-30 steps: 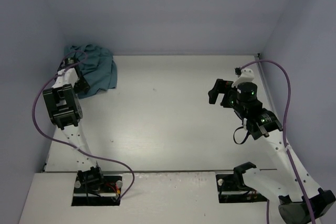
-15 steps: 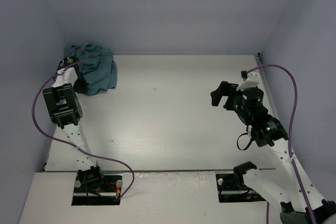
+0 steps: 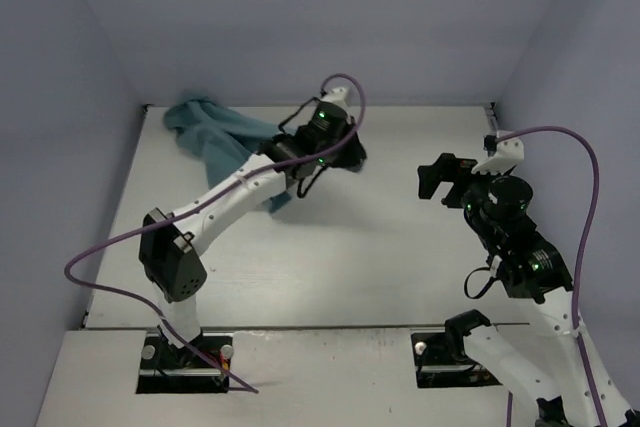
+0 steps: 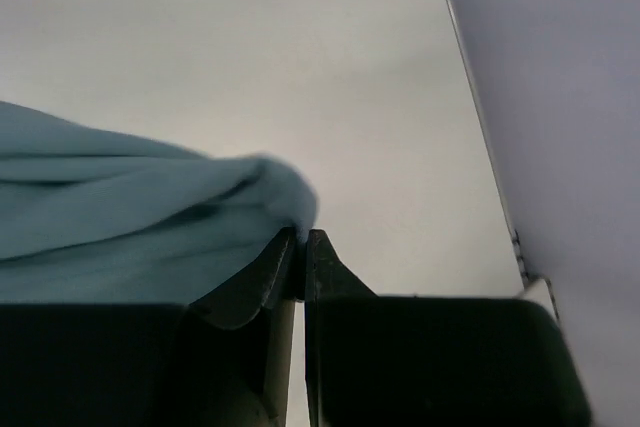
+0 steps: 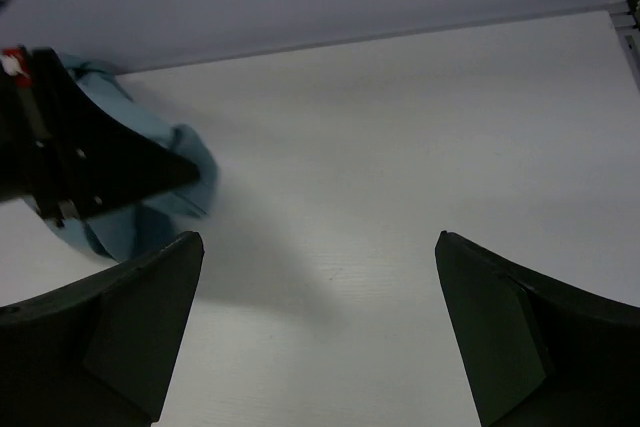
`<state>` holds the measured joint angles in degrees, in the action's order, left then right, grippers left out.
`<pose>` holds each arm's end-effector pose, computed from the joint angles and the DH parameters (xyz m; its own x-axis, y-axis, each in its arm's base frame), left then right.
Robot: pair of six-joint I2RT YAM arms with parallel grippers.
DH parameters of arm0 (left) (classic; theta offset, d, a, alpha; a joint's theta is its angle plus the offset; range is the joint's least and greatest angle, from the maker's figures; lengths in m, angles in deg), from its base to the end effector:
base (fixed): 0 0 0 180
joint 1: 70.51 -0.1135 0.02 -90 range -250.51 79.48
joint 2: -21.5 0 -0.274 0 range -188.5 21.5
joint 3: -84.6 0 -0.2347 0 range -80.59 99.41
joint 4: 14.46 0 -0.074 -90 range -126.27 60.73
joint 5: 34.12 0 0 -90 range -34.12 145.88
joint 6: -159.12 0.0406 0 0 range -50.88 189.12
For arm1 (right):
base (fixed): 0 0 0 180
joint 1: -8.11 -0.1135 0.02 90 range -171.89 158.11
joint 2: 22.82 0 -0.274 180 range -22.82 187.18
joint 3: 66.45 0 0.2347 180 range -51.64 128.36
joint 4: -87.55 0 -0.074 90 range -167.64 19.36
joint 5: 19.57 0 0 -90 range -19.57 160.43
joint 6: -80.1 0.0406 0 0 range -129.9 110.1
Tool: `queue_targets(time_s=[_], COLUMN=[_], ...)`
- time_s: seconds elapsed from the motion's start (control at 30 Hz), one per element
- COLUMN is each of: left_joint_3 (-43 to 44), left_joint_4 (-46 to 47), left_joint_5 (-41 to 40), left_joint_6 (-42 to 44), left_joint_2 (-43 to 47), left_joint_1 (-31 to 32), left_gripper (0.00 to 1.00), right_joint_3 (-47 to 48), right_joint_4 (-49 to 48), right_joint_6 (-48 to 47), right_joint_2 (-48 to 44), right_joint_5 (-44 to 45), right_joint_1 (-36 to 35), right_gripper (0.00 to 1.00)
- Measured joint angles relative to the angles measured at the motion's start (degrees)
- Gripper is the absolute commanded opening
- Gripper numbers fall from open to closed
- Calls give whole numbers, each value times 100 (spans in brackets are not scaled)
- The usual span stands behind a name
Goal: Fold and stack the t-shirts
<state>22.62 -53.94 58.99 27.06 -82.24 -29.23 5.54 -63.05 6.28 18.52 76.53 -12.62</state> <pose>0.3113 -0.2762 0.3888 -0.7036 -0.2724 -0.6563 0.3021 0.7213 -0.6233 0.1236 0.0422 0.4166 -0.0508 0.2770 -0.9595 -0.2483 0.9271 0.2808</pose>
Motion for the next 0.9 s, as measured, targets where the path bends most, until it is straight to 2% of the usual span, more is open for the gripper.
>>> queue_targets(time_s=[0.03, 0.13, 0.17, 0.37, 0.53, 0.7, 0.9], left_joint_3=[43, 201, 226, 173, -701, -1695, -2426], left_joint_4=[44, 59, 55, -358, -539, -706, -833], left_joint_5=[29, 23, -10, -568, -1006, -905, -488], left_joint_6=[-125, -370, -409, -346, -125, 36, 211], left_joint_2=[-71, -411, -521, -655, 170, 954, 737], left_joint_1=[306, 599, 575, 203, 114, -146, -648], left_gripper=[25, 58, 65, 67, 67, 67, 67], right_joint_3=[45, 124, 132, 135, 137, 135, 14], right_joint_4=[0, 1, 3, 89, 351, 580, 615], right_joint_6=[-38, -139, -163, -262, -219, 106, 651], right_joint_2=[-32, -151, -197, -512, -401, 511, 2041], right_joint_5=[33, 98, 108, 142, 378, 447, 522], right_joint_1=[0, 0, 0, 0, 0, 0, 155], right_gripper=[100, 100, 100, 99, 96, 93, 91])
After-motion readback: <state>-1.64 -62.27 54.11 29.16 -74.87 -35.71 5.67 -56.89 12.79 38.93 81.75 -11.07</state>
